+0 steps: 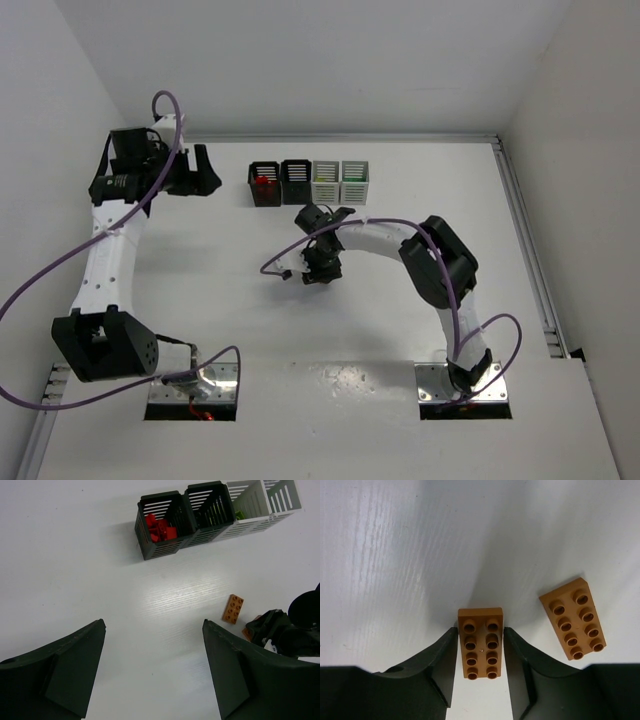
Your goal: Sort the legos into containers by color
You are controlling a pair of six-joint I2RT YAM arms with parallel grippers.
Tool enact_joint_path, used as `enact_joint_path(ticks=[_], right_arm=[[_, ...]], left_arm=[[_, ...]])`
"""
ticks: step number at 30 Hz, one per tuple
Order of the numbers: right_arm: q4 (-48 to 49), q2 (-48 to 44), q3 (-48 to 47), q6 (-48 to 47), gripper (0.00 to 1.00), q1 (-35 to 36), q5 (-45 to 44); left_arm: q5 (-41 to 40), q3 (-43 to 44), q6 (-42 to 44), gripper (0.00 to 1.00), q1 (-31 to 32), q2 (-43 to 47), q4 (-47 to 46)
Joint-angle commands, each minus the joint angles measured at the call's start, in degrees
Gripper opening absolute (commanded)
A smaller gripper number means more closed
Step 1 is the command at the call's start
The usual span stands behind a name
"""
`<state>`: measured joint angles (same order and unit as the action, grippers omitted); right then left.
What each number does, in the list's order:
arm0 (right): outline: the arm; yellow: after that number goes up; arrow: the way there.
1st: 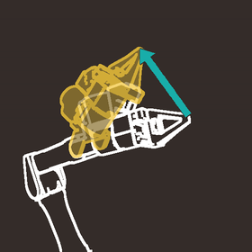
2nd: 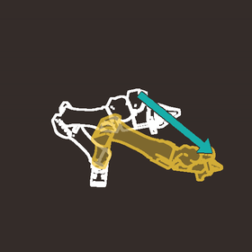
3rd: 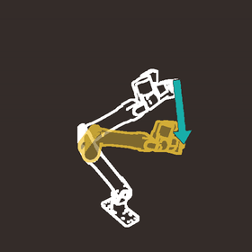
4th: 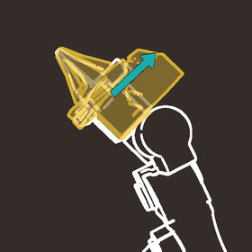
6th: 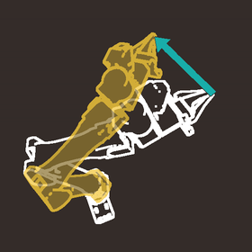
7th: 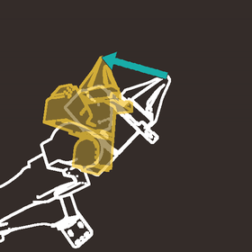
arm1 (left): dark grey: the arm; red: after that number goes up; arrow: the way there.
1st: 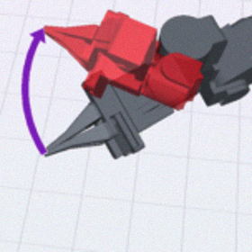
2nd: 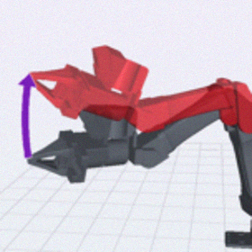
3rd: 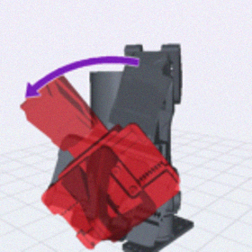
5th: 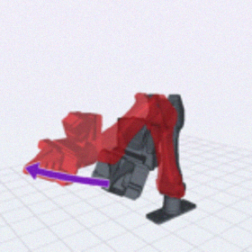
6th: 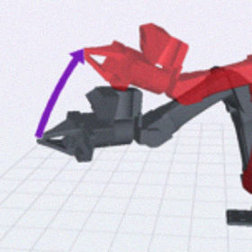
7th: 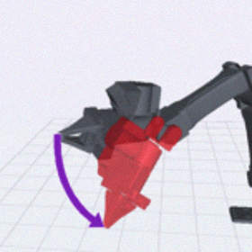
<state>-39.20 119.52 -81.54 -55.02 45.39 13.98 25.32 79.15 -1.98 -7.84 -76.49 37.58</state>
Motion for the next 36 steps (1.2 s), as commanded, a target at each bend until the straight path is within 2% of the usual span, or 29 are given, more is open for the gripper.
enact_joint_path(ticks=[1,6,10,13,17,21,30,36], right_arm=[[-0.1,2.8,0.8,-2.1,0.4,1.6,-3.0],[-0.1,2.8,0.8,-0.9,0.27,1.6,-1.8],[-2.5,0.9,-3.3,5.1,0.14,0.9,2.4],[-1.9,-2.7,-6.6,10.1,0.09,-0.3,5.6],[3.4,-7.3,-10.0,21.1,0.06,-1.5,10.1],[9.7,-7.8,-16.3,31.6,0.05,-3.3,10.6],[29.3,-1.8,-26.6,56.2,0.02,-11.0,2.9],[34.4,2.6,-31.6,66.5,0.02,-14.0,-2.1]], left_arm=[[1.5,-0.2,0.1,0.84,-1.0,0.7,-1.8],[2.0,-0.8,0.1,0.84,-1.5,0.7,-1.8],[2.0,-0.8,0.1,0.84,-1.5,0.7,-1.8],[1.3,-0.8,0.1,0.84,-2.0,1.4,-3.6],[0.1,-4.2,-1.4,0.87,-2.5,4.4,-7.1],[0.1,-5.6,-3.6,0.88,-2.5,5.6,-8.8],[0.1,-6.6,-3.6,0.88,-3.1,5.6,-8.8],[0.1,-7.2,-3.6,0.88,-3.1,5.6,-9.4]])
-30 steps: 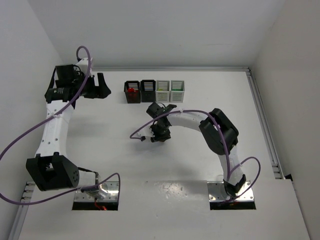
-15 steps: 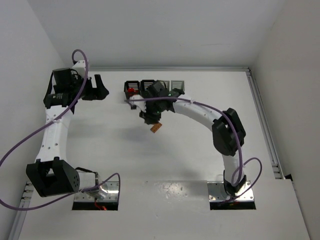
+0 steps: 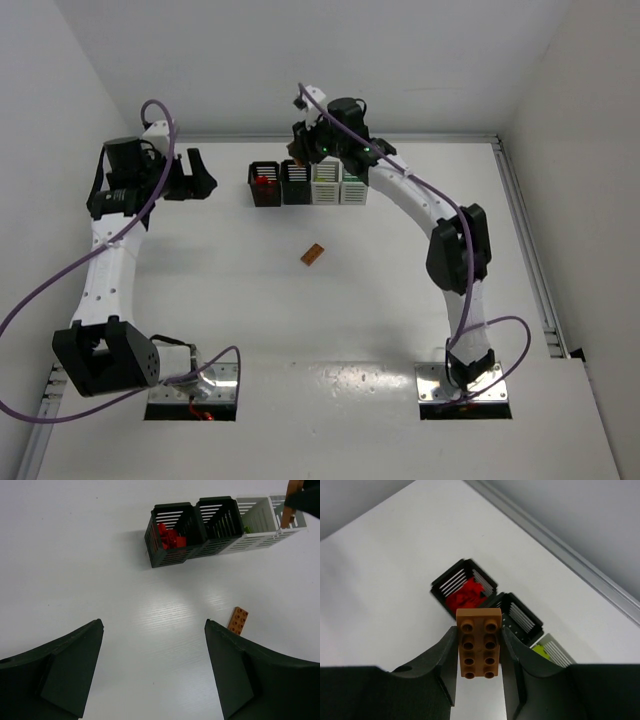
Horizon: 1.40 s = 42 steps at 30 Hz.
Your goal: Sort the legos into containers by color
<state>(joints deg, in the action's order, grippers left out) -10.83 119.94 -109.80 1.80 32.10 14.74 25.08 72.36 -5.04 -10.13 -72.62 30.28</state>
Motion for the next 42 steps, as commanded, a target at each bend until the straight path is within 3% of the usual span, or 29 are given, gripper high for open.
enact_joint_path(ticks=[1,6,18,35,42], right_arm=[[7.0,3.4,-3.9,10.8,0.02,-1.4,-3.4],[11.8,6.4,-4.7,17.5,0.02,-3.2,0.6],[14.0,12.4,-7.7,18.1,0.06,-3.7,3.3],[14.0,9.8,-5.3,16.3,0.56,-3.7,4.3],[13.4,6.6,-4.2,15.7,0.58,-4.2,4.3]], left_arm=[[-0.2,-0.9,-0.5,0.88,-0.8,1.8,-2.1],[-0.2,-1.4,-0.5,0.88,-1.3,2.3,-2.1],[-0.7,-2.0,-0.5,0.88,-1.3,0.5,-2.1],[2.0,-2.5,-0.5,0.88,-1.3,0.5,-1.5],[2.8,-3.0,1.3,0.88,1.6,3.9,-0.8]])
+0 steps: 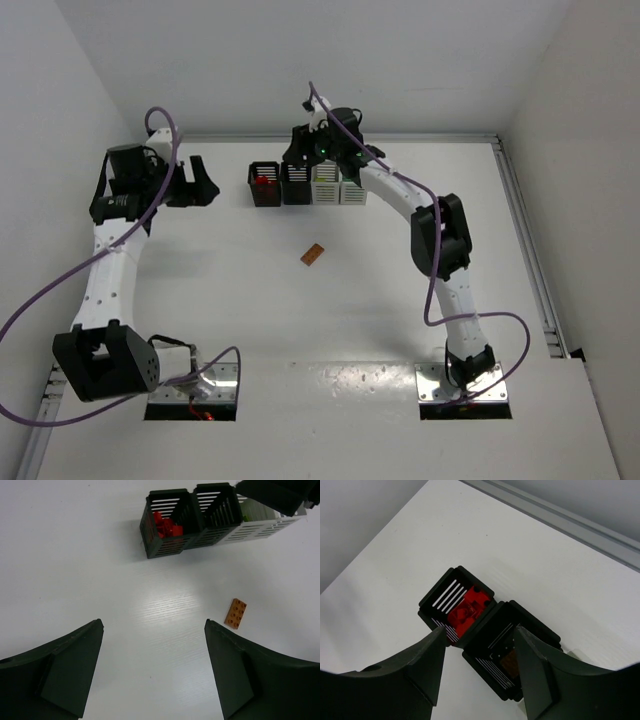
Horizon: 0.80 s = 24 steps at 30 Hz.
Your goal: Sort the legos into containers by color
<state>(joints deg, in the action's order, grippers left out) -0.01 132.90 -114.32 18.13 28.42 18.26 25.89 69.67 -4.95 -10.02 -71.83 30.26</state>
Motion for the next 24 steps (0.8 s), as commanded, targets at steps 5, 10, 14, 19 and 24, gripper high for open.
enact_joint_path(ticks=[5,10,14,19,24], right_arm=[[-2.8,-15.4,6.9,-3.3,0.56,-3.8,0.2],[-11.4,-29.4,18.8,-7.9,0.56,-10.0,-4.0],[-16.0,-41.2,32.6,-7.9,0.55,-14.8,-4.1],[-17.4,-52.7,49.4,-9.0,0.64,-19.1,-3.5],[-19.2,-58.6,54.2,-11.2,0.75,-22.5,-4.6]], left_arm=[[1.4,-4.6,4.5,0.83,12.5,4.0,-0.8],[-5.4,-5.2,6.5,0.8,23.7,-1.4,0.2],[-8.1,5.6,7.8,0.8,34.1,-13.2,5.3],[-15.0,19.3,7.8,0.72,41.0,-30.1,11.6],[-20.4,26.9,7.2,0.69,44.8,-40.8,14.3]])
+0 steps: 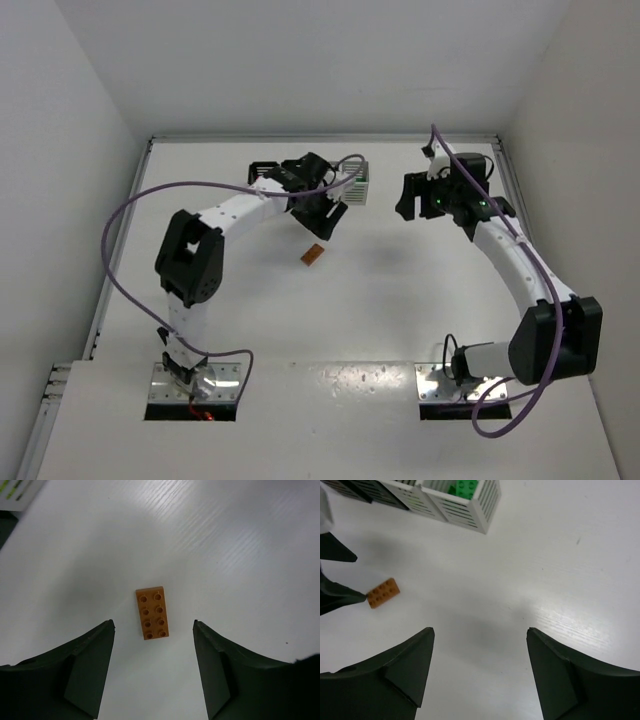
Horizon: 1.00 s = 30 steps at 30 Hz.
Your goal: Sort the legos into containers by color
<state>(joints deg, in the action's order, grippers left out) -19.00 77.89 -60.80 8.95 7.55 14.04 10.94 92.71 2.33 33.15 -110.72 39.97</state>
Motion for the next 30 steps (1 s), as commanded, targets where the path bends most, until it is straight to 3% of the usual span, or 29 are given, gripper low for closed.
enact_joint_path(ticks=[1,11,27,30], right_arm=[[-0.2,-3.6,0.7,-2.7,0.75,-1.7,-0.3],[-2.0,-2.3,-0.6,-2.0,0.77,-3.3,1.5],[-2.0,-2.3,-0.1,-2.0,0.77,-4.9,2.0],[-2.0,-2.3,-0.1,-2.0,0.77,-4.9,2.6]], left_arm=[[-6.4,3.9,0.0,0.69,2.2,-3.7,4.6],[-14.5,6.0,-0.6,0.68,5.2,-10.9,5.7],[-10.0,9.5,0.0,0.68,5.2,-17.2,5.7],[-8.9,9.5,0.0,0.64,5.2,-17.7,5.7]])
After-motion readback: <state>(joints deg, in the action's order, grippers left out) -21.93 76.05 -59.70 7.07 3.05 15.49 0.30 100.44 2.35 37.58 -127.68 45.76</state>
